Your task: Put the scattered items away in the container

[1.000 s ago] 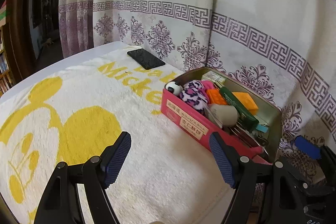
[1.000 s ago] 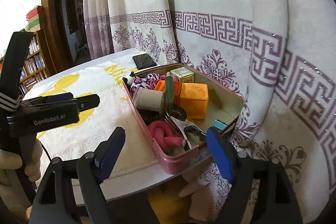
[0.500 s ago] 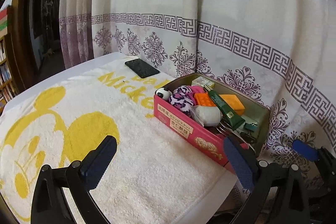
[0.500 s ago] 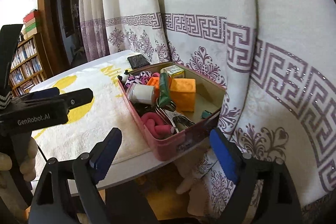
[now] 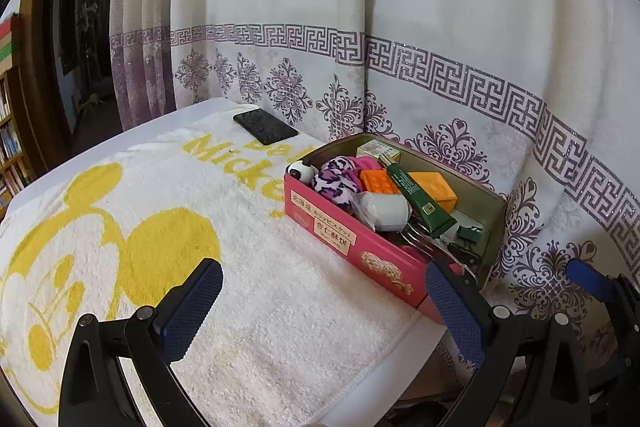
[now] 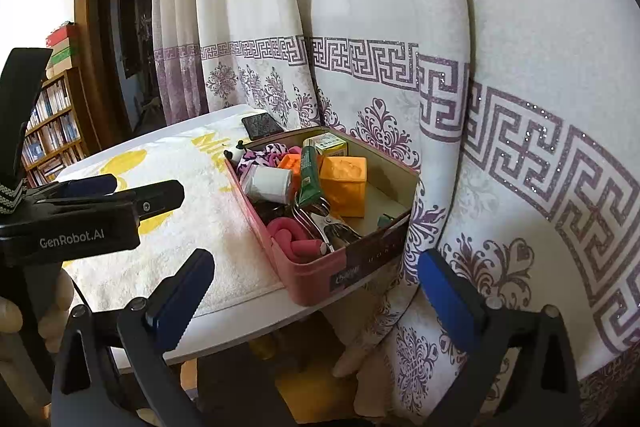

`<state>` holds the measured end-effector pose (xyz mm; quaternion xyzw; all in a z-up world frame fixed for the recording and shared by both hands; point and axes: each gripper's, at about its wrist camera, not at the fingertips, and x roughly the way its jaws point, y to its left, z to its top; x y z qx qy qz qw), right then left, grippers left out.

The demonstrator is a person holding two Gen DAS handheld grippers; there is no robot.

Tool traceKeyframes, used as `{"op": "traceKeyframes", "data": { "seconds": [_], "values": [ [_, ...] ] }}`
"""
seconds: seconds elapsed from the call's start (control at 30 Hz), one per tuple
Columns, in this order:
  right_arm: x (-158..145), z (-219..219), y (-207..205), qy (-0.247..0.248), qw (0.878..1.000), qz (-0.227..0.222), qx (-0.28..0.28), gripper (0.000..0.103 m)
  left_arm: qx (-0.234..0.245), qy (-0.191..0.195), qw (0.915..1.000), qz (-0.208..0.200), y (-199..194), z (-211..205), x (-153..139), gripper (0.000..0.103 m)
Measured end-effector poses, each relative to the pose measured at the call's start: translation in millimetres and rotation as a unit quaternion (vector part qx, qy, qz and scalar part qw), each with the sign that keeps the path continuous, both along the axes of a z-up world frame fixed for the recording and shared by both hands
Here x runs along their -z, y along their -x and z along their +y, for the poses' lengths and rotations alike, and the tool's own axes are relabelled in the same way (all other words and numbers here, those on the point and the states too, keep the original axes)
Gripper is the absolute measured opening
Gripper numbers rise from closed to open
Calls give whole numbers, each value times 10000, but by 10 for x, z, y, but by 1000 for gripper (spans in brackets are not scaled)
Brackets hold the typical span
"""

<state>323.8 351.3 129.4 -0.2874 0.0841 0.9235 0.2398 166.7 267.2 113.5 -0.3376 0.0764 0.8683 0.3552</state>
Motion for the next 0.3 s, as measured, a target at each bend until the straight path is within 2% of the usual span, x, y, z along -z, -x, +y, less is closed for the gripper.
{"op": "traceKeyframes", "data": {
  "seconds": [0.13, 0.3],
  "values": [
    [15, 6, -7, 16, 10000, -17, 0, 102, 57, 92, 9999, 60, -30, 32, 25, 102],
    [45, 10, -5, 34, 10000, -51, 15, 102, 209, -24, 9997, 140, -74, 13, 23, 102]
  ]
}}
